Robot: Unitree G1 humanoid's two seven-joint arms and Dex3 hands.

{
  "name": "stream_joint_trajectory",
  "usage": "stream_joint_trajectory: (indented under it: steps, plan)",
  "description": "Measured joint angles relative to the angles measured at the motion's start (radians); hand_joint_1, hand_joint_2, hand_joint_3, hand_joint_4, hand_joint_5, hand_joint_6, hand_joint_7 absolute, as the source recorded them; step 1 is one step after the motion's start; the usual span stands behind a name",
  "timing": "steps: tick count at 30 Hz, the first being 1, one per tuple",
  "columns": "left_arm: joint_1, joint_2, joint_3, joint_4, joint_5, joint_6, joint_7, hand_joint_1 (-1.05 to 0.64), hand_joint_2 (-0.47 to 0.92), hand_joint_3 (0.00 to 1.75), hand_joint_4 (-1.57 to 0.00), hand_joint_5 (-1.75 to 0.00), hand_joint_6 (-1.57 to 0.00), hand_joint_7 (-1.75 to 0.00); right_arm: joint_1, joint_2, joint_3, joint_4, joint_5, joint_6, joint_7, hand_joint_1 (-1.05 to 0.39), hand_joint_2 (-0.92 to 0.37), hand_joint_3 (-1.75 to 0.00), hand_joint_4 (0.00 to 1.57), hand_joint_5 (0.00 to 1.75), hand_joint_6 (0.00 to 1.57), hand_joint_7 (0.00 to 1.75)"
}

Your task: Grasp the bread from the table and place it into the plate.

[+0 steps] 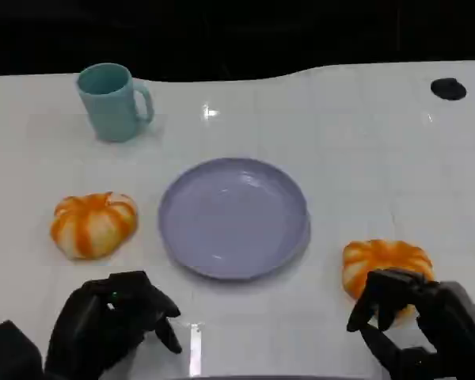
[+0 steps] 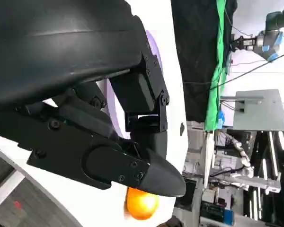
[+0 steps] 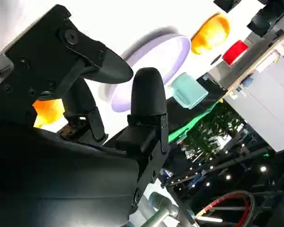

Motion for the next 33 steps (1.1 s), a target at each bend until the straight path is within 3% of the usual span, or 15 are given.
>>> stream_joint_trajectory:
  steps: [33]
  plan:
    - [-0.004,0.0,-0.001,0.003,0.001,-0.007,0.0,-0.93,0.92,0.09,-1.11,-1.23,-1.17,-0.76,0.0,0.0,0.0,0.003,0.001,0.0,0.002,-0.14,-0.3,-1.29,0.72,1.68,0.7,1.34]
